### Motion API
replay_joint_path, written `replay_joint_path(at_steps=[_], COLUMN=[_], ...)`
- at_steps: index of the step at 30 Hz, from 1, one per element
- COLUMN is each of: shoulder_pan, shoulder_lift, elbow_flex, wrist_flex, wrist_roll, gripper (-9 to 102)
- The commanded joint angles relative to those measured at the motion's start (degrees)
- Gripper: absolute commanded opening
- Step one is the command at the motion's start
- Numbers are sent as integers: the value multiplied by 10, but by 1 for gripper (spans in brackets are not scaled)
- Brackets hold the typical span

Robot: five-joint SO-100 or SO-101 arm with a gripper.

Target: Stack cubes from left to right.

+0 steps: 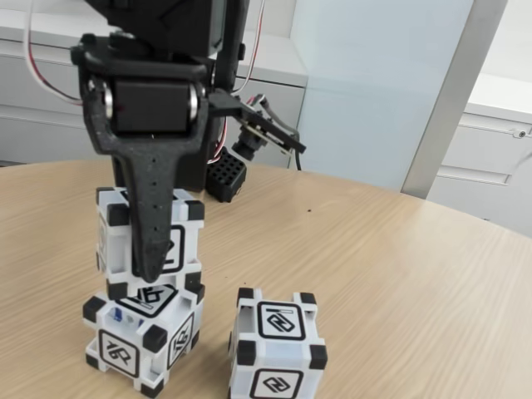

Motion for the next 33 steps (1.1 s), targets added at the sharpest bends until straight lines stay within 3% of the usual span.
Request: replay_joint_path(at_steps=[1, 33], shoulder_pan=[4, 4], shoulder_lift=[8, 8], elbow_flex=[-11, -69], wrist_flex=[-5, -4], wrist_roll=[4, 54], gripper=[19, 20])
